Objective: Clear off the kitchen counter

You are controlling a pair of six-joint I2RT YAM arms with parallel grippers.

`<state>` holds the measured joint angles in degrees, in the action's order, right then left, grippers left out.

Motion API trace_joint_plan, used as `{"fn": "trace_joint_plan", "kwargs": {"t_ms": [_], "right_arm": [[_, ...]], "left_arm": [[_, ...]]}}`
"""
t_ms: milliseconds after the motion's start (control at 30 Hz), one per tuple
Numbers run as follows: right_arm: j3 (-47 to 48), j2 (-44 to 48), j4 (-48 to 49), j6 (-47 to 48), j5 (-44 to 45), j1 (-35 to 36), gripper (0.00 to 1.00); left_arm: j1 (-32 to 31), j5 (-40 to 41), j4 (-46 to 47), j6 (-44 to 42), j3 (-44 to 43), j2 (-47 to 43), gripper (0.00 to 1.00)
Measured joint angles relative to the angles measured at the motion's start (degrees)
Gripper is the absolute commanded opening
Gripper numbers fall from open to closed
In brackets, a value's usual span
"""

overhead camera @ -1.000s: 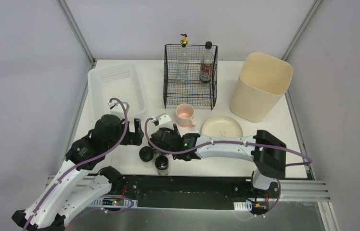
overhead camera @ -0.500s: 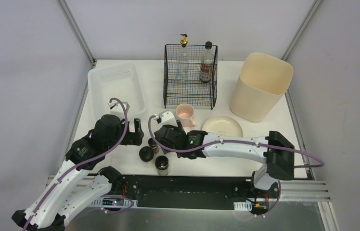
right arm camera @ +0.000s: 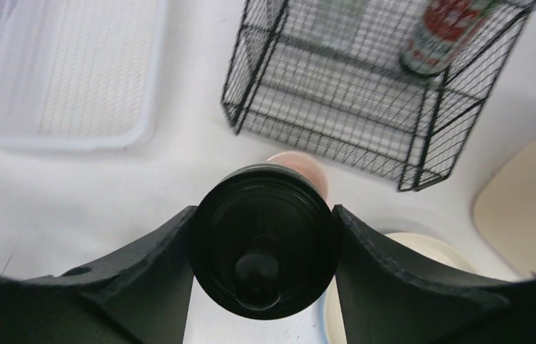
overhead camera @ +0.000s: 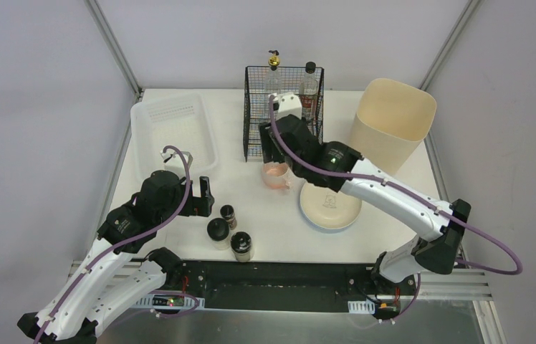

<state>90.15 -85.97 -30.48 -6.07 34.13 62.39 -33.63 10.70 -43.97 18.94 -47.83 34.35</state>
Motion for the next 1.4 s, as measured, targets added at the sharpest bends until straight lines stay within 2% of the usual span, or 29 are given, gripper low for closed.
{"fn": "trace_joint_plan", "kwargs": {"t_ms": [300,533,767,1400], "right_arm": [[7.6,-2.2,0.1,5.6,-0.7,-8.0,0.0],[14.0,-9.2,1.6,7.2,-1.9,-16.3,0.0],[19.6,-16.8,2.5,7.8,-3.0,-20.0,0.0],[19.9,-23.7,8.3,3.8,-8.1,-29.3,0.0]], "left_arm": [[0.0,0.0,0.0,0.0,0.0,0.0,1.0],[0.0,0.0,0.0,0.0,0.0,0.0,1.0],[0.0,0.0,0.0,0.0,0.0,0.0,1.0],[0.0,0.0,0.0,0.0,0.0,-0.6,1.0]]}}
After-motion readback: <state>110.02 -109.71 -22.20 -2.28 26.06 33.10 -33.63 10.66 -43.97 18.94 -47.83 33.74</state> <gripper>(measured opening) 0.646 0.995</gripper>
